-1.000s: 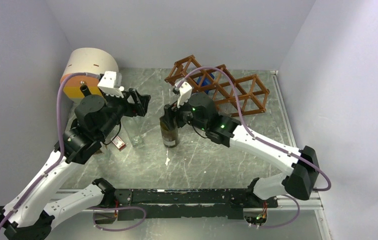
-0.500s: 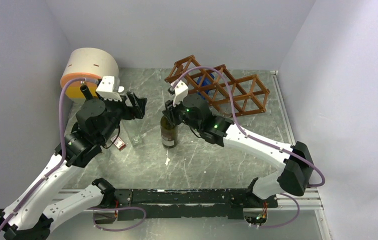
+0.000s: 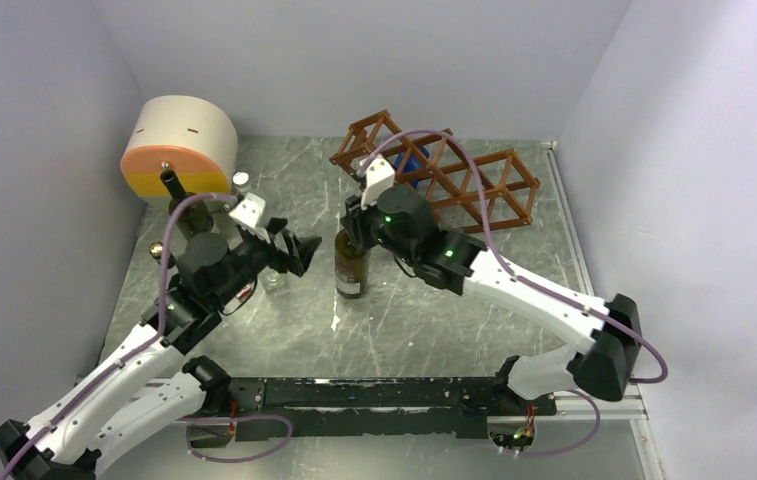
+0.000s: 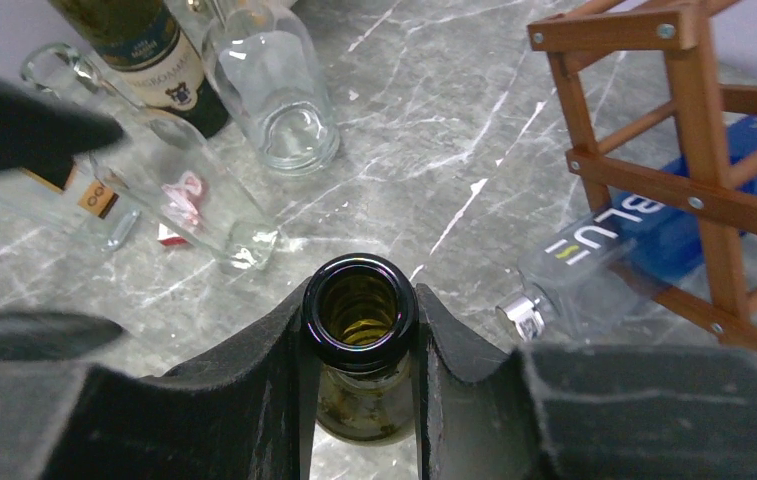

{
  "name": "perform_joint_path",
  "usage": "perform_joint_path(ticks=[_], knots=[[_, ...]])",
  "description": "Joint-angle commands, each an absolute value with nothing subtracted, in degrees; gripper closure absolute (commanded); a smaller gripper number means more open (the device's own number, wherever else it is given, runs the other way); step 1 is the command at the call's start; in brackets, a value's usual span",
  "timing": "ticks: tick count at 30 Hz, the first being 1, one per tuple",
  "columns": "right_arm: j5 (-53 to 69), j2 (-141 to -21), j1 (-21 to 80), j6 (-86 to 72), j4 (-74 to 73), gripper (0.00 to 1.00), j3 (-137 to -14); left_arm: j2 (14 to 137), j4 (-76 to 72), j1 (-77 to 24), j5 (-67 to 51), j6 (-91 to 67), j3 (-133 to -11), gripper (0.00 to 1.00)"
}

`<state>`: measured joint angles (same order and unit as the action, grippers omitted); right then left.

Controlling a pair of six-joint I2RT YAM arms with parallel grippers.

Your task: Put the wine bottle on the wine rack

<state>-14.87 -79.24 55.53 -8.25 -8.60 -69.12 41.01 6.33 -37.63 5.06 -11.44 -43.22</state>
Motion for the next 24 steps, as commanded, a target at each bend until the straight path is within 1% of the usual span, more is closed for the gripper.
perform_joint_path(ticks=[1,4,7,10,17,24], knots=[[-18.7,-70.1,55.5,-13.0,-7.2,1.00,-71.9,38.8,-11.5,-37.8,-13.1,-7.3,-34.1,0.12],[-20.3,-67.5,55.6,-14.8,-9.7,1.00,-72.7,39.8,-15.2,-37.8,-23.0,-5.9,-32.1,0.11],[-21.0,-66.3,55.6,-16.5,-12.5,1.00,-74.7,41.9,-19.8,-37.7,-28.1,-6.7,-30.5,0.08],[-20.4,-65.4,55.5,-18.2,-14.8,1.00,-76.9,45.4,-24.6,-37.8,-29.0,-6.5,-29.7,0.07],[-14.5,-61.3,55.5,-18.7,-12.6,1.00,-77.2,54.5,-22.1,-37.8,-30.0,-4.0,-33.0,0.09],[-8.6,-57.8,55.5,-16.9,-10.3,1.00,-75.0,59.1,-25.9,-37.7,-35.0,-5.2,-34.4,0.07]])
